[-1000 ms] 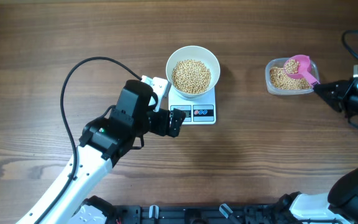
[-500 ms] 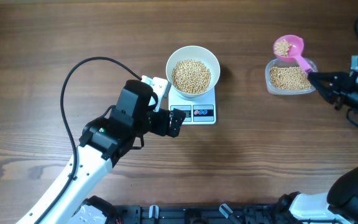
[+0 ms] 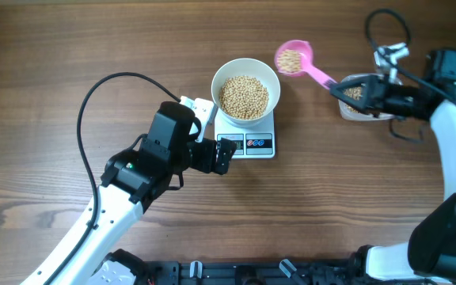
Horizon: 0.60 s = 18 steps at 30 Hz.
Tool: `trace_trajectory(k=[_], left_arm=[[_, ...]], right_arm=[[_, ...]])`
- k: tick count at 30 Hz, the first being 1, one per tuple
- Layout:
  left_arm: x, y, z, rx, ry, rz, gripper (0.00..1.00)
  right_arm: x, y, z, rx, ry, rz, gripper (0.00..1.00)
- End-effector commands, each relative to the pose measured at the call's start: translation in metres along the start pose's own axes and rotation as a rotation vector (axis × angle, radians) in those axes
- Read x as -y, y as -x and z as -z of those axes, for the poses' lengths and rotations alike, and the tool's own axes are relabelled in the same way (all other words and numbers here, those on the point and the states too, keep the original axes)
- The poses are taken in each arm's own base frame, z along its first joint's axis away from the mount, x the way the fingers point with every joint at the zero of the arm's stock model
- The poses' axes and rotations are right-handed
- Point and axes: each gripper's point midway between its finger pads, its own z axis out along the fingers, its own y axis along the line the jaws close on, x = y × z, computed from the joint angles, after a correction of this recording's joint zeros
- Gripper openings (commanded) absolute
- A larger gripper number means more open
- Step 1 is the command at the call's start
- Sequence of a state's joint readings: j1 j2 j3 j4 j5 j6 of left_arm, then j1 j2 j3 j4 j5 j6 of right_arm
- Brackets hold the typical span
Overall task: Scoop item into bowl and weigh 150g on scale
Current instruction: 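Lift the filled scoop and carry it left over the bowl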
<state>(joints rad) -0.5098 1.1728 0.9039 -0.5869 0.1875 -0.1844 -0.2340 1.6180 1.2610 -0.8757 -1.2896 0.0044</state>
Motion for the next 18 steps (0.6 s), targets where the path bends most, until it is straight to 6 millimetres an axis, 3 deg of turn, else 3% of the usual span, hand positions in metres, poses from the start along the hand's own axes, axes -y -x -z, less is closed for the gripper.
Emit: trace_trajectory(k=[1, 11, 18], left_arm=[[0.000, -0.001, -0.001, -0.002, 0.004, -0.022, 1.00], [0.000, -0.001, -0.001, -0.002, 0.004, -0.022, 1.00], [0.000, -0.001, -0.001, -0.002, 0.004, -0.022, 1.00]], right_arm=[[0.013, -0.001, -0.023, -0.037, -0.085, -0.058, 0.04], [0.018, -0.010, -0.065, -0.094, -0.248, 0.074, 0.04], [0.014, -0.002, -0.078, -0.071, -0.425, 0.219, 0.04]])
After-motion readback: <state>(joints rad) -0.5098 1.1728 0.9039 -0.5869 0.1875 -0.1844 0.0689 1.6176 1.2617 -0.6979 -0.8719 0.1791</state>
